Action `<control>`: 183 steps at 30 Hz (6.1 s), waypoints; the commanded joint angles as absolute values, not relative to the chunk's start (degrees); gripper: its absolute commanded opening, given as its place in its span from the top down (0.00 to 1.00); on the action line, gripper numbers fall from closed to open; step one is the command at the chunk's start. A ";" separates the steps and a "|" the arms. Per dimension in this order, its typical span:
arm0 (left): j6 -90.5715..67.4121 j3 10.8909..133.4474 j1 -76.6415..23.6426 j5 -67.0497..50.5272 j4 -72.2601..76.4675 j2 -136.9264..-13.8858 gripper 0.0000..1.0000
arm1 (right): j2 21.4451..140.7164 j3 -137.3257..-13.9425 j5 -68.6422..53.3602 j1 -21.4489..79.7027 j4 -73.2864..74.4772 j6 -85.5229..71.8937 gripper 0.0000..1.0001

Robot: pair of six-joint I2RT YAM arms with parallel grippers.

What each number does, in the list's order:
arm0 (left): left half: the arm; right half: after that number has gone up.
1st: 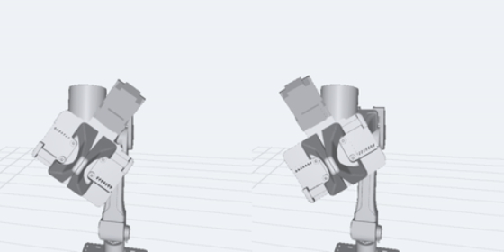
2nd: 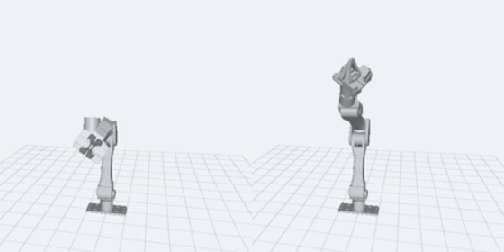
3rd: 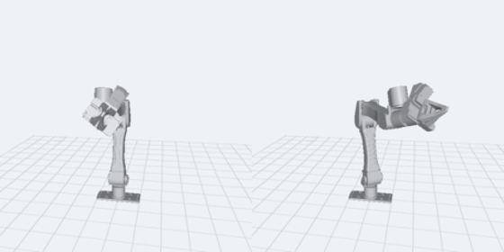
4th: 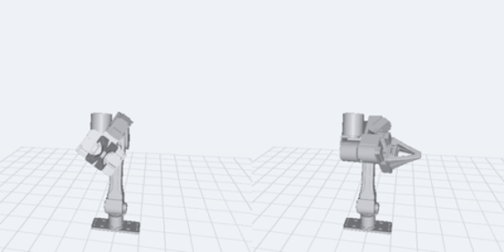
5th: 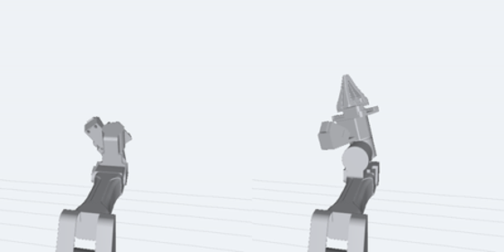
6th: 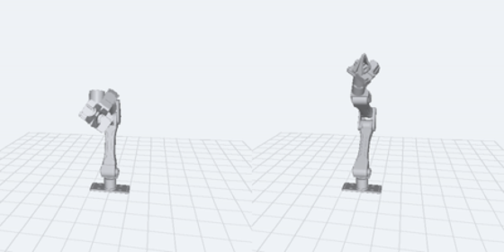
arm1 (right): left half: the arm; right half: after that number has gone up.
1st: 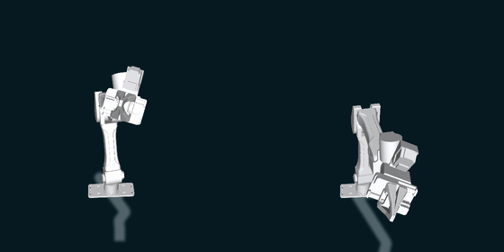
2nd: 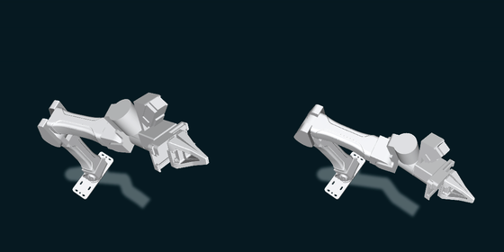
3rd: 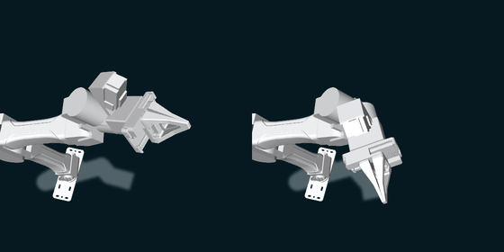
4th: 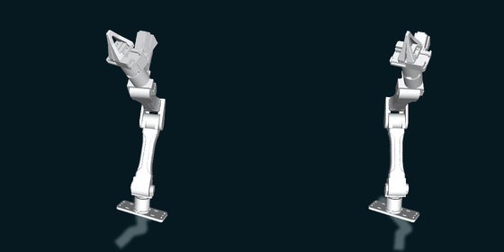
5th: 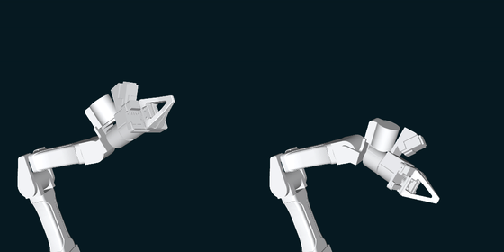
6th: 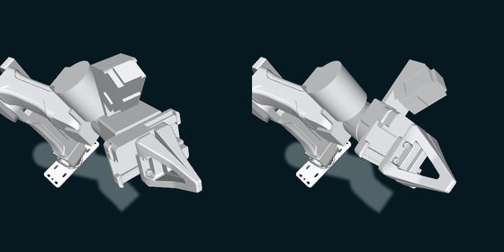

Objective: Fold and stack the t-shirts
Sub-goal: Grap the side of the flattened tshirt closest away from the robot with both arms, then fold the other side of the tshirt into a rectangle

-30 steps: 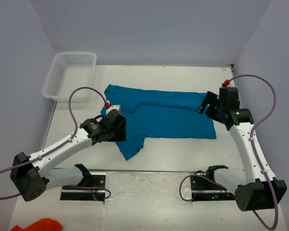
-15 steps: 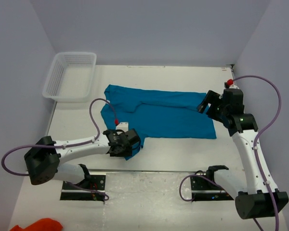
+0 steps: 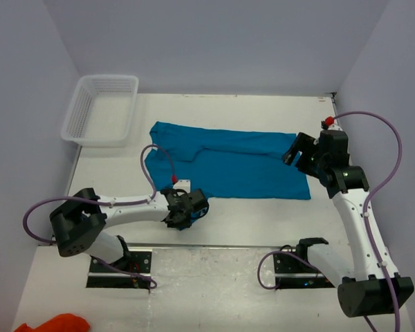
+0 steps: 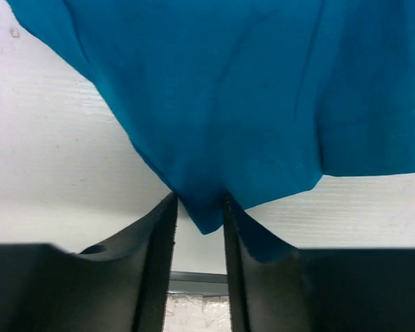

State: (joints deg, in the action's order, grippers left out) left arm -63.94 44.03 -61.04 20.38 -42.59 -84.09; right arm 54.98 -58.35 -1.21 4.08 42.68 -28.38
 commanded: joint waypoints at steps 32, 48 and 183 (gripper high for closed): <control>-56.87 57.84 -62.75 18.37 -56.17 -66.62 1.00 | 80.15 -55.28 13.89 -2.00 50.98 -40.25 0.25; -51.59 58.80 -59.50 15.12 -50.80 -69.61 1.00 | 95.00 -56.08 9.41 -13.79 43.87 -35.95 0.31; -24.08 104.07 -24.08 23.89 -44.47 -117.52 0.07 | 104.94 -92.55 -2.72 4.92 45.97 -19.69 0.70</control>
